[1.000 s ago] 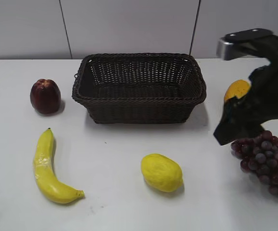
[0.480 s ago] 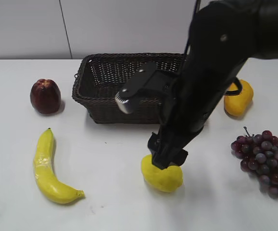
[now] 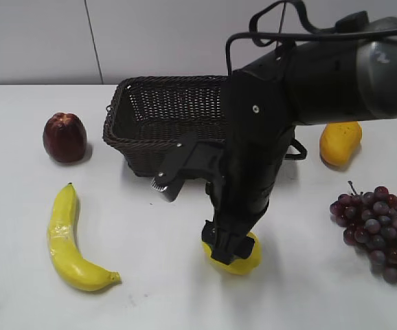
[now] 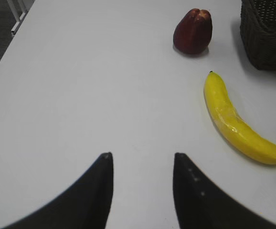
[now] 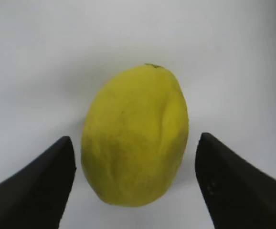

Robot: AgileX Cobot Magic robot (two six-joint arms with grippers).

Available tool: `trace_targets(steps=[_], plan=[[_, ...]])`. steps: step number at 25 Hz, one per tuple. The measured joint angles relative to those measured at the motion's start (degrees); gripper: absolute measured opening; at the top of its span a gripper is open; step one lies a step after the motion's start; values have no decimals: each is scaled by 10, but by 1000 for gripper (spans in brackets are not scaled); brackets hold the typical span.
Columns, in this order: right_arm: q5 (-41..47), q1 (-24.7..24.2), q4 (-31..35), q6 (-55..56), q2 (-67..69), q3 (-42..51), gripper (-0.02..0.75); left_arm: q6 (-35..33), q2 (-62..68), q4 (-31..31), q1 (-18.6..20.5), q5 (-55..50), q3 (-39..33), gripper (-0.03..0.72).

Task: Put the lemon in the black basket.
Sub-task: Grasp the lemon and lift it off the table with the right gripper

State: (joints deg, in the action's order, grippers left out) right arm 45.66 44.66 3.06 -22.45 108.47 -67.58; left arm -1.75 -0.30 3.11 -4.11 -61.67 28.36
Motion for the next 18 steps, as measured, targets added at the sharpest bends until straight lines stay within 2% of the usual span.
trace_targets(steps=[9, 12, 18], plan=[[-13, 0, -7, 0, 43, 0, 587, 0, 0, 0, 0, 0, 0, 282], [-14, 0, -7, 0, 44, -1, 556, 0, 0, 0, 0, 0, 0, 270], [-13, 0, 11, 0, 26, -2, 556, 0, 0, 0, 0, 0, 0, 267]])
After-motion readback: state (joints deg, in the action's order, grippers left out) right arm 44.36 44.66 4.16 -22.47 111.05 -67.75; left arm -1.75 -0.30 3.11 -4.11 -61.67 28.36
